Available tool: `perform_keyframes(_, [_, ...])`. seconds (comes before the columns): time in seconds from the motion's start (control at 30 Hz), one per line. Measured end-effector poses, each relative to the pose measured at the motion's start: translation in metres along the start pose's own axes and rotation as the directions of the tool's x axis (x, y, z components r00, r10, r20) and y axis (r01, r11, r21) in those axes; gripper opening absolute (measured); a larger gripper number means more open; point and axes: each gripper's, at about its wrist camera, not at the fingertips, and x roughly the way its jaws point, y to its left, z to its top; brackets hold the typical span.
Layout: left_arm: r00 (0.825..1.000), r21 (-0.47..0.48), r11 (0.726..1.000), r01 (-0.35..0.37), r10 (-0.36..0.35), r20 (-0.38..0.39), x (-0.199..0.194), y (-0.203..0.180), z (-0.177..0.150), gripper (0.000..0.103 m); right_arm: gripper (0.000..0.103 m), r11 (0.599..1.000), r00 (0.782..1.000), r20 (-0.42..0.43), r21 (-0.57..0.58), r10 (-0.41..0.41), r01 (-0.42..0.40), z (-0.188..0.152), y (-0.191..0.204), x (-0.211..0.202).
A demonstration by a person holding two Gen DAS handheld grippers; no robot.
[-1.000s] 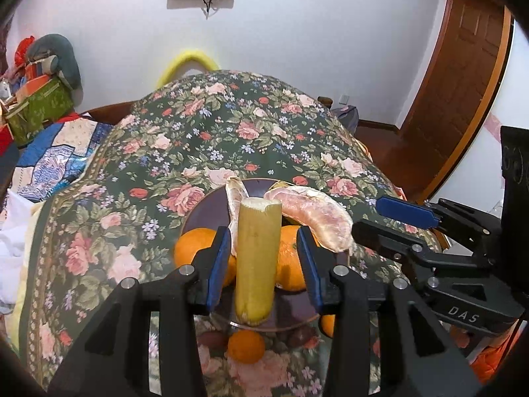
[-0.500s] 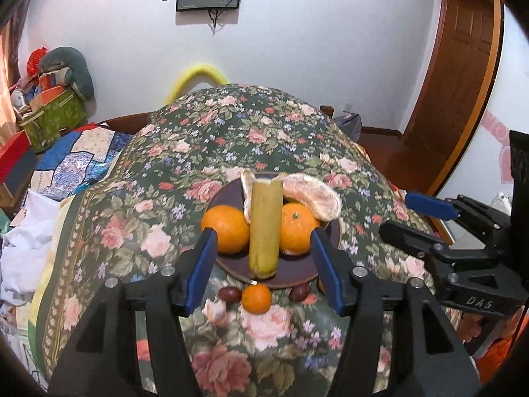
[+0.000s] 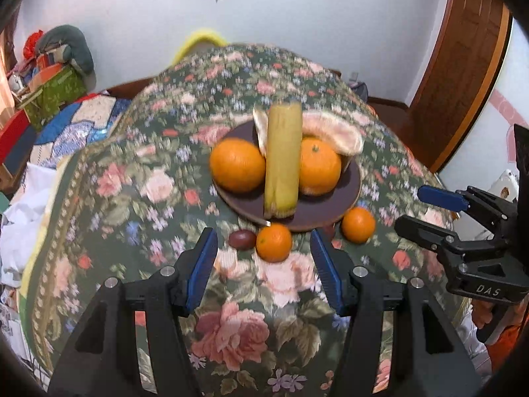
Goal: Organize fruits
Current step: 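Grasp a small mandarin with the left tool while the right tool grasps another mandarin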
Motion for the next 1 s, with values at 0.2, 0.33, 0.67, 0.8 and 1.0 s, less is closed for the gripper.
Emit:
perform_keyframes(0.2, [0.999,-0.015,1.0,0.027,-0.027,-0.046,0.021,-0.001,-0.01,0.054,0.062,1.0,0.999,-0.04,0.001,-0.001,0.001,-0.009,0.001,0.017])
perform_keyframes(0.33, [0.997,0.005,1.0,0.031,-0.031,-0.066,0.031,-0.006,-0.01,0.045,0.062,1.0,0.999,-0.054,0.0,0.0,0.0,-0.011,0.002,0.025])
perform_keyframes(0.67, [0.996,-0.007,0.999,0.044,-0.044,-0.081,0.047,-0.004,-0.008,0.031,0.048,0.999,0.996,-0.081,0.015,0.048,-0.047,-0.011,0.002,0.043])
perform_keyframes(0.8, [0.996,-0.007,0.999,0.035,-0.036,-0.083,0.05,-0.003,-0.007,0.031,0.038,0.997,0.992,-0.103,0.022,0.073,-0.071,-0.012,0.004,0.05])
perform_keyframes(1.0, [0.996,-0.019,0.999,0.038,-0.039,-0.084,0.053,-0.001,-0.006,0.031,0.034,0.997,0.992,-0.102,0.025,0.072,-0.07,-0.012,0.004,0.05])
